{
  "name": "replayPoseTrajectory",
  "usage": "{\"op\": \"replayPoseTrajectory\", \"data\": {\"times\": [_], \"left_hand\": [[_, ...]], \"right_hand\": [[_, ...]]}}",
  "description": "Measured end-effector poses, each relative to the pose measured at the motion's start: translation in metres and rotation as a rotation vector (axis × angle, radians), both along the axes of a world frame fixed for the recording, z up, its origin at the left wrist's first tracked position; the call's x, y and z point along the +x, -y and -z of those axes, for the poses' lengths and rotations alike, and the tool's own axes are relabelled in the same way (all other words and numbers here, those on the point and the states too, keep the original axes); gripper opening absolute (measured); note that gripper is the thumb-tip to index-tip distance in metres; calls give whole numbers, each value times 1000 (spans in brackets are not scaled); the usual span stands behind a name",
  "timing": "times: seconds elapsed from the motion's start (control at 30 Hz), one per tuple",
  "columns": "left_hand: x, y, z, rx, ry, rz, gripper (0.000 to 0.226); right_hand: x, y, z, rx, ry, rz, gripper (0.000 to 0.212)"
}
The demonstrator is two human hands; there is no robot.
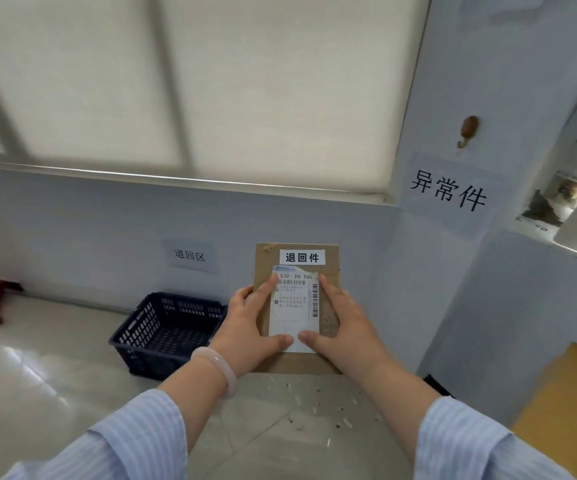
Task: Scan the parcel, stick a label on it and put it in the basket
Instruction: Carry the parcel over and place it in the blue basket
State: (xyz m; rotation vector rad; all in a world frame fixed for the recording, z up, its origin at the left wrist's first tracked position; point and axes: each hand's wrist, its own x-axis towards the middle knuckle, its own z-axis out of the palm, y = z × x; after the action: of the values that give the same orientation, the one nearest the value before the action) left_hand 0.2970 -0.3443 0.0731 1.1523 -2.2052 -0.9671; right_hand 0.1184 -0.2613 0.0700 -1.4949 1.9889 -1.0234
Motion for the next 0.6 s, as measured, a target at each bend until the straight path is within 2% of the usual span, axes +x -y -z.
{"op": "replayPoseTrajectory", "data": {"times": [0.27, 0.6], "left_hand": [[123, 72, 14, 70, -31, -178, 99], [170, 194, 30, 112, 22, -294, 99]], "right_hand": [[112, 107, 9, 27, 5, -190, 99], [160, 249, 28, 53, -7, -298, 98]]}}
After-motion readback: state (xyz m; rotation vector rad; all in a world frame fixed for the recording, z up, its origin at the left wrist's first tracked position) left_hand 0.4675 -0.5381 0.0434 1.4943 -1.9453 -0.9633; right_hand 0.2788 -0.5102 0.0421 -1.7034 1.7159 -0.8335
